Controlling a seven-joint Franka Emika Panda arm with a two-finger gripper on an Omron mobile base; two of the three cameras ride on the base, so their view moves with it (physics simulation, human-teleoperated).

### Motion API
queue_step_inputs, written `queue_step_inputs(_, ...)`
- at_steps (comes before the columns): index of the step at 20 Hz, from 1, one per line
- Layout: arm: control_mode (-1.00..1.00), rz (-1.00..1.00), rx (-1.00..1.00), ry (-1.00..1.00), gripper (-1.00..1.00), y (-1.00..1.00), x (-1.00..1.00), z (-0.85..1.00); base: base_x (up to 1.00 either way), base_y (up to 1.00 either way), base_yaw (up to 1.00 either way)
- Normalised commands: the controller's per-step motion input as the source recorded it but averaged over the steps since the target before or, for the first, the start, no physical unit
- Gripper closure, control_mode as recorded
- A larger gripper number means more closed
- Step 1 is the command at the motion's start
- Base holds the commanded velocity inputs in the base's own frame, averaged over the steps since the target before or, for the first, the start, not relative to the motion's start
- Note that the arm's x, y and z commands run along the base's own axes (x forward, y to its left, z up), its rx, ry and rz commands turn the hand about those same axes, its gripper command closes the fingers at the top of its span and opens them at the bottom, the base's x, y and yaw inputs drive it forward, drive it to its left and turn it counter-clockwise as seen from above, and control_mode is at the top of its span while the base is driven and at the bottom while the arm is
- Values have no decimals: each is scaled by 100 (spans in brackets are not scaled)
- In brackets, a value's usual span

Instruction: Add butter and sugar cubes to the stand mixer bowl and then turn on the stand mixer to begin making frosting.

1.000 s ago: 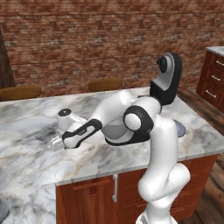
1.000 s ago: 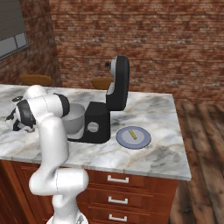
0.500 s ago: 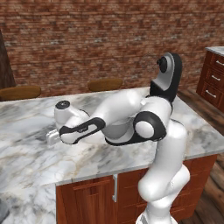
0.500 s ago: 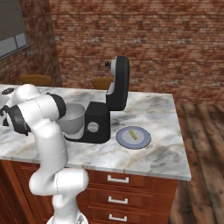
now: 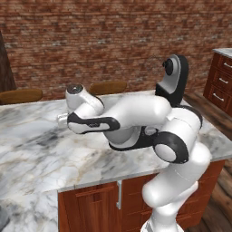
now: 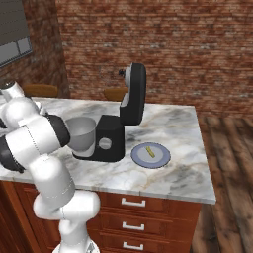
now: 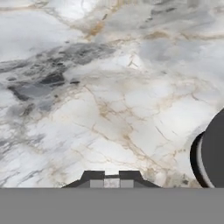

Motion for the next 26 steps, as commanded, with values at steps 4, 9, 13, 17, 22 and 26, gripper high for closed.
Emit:
queue_step_inputs(4,-100,-29,1,-1,100,-65,26,97,0,0,0)
queue_step_inputs(9,-100,-27,0,0,100,-76,31,51,0,0,0)
queue_step_inputs(13,-100,-24,0,0,100,-77,30,8,0,0,0)
queue_step_inputs(17,-100,-23,0,0,100,-76,5,-3,0,0,0)
queue_step_inputs(22,-100,-18,0,0,100,-56,0,-35,0,0,0)
queue_step_inputs(26,-100,-14,0,0,100,-26,0,-45,0,0,0)
